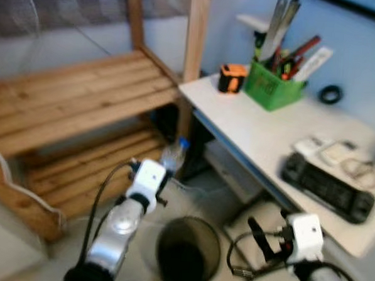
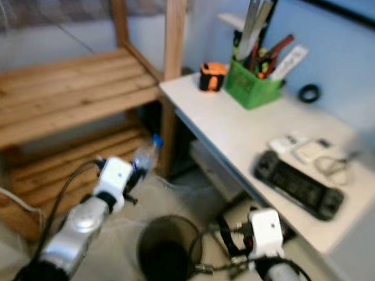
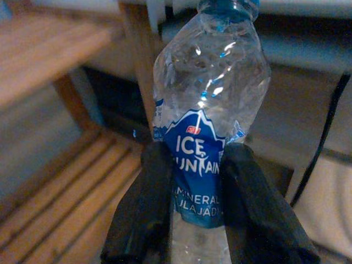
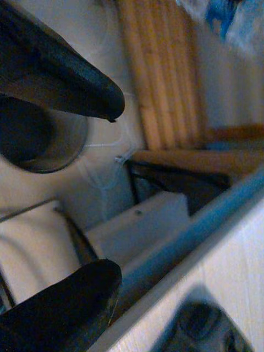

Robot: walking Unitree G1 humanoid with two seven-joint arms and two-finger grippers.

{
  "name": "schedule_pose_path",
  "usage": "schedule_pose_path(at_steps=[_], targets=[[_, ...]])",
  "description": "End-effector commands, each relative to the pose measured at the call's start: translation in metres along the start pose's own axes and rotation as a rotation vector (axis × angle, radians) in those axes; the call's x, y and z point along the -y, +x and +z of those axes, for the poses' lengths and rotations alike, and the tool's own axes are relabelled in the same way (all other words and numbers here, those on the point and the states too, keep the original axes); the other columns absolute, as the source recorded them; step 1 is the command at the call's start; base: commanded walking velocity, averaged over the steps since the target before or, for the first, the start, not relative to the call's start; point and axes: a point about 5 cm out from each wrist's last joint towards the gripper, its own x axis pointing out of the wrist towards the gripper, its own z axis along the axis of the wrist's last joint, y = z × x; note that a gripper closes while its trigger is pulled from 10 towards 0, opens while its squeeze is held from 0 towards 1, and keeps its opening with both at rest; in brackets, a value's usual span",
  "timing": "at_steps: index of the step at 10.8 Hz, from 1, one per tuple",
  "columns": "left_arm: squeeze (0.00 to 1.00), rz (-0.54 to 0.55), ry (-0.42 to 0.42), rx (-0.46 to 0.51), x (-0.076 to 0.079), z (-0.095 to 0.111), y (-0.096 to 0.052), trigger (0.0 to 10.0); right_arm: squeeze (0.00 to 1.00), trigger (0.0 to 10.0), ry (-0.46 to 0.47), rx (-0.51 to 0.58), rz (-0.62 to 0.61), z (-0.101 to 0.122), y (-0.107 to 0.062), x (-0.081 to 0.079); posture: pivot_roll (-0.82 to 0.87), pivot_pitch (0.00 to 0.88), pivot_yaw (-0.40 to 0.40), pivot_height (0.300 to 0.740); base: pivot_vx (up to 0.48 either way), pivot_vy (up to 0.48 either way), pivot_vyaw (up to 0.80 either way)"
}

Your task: Clean up the room

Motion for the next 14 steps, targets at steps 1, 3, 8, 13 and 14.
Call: schedule_pose_path(at_steps=[1, 3, 8, 13, 14], targets=[[0.00, 0.000, 0.020, -0.032, 0.005, -0.010, 0.002, 10.0, 0.00, 10.0, -0.025, -0.030, 0.003, -0.002, -0.007, 0.005, -0.22, 0.105, -0.094, 0.740, 0.000, 0.000, 0.00], [0.00, -0.007, 0.090, -0.143, 0.010, -0.032, 0.006, 10.0, 0.00, 10.0, -0.063, -0.080, 0.031, -0.007, -0.020, 0.015, -0.28, 0.176, -0.148, 0.740, 0.000, 0.000, 0.00], [0.00, -0.016, 0.269, -0.219, -0.003, -0.053, -0.001, 10.0, 0.00, 10.0, -0.036, -0.123, 0.151, -0.011, -0.029, -0.015, -0.36, 0.250, -0.184, 0.740, 0.000, 0.000, 0.00], [0.00, -0.077, 0.393, -0.180, -0.005, -0.044, 0.004, 10.0, 0.00, 10.0, 0.001, -0.190, 0.130, -0.041, -0.047, -0.022, -0.39, 0.271, -0.176, 0.740, 0.000, 0.000, 0.00], [0.58, -0.098, 0.407, -0.171, -0.002, -0.043, 0.005, 10.0, 0.00, 10.0, 0.005, -0.199, 0.126, -0.046, -0.051, -0.021, -0.39, 0.275, -0.174, 0.740, 0.000, 0.000, 0.00]])
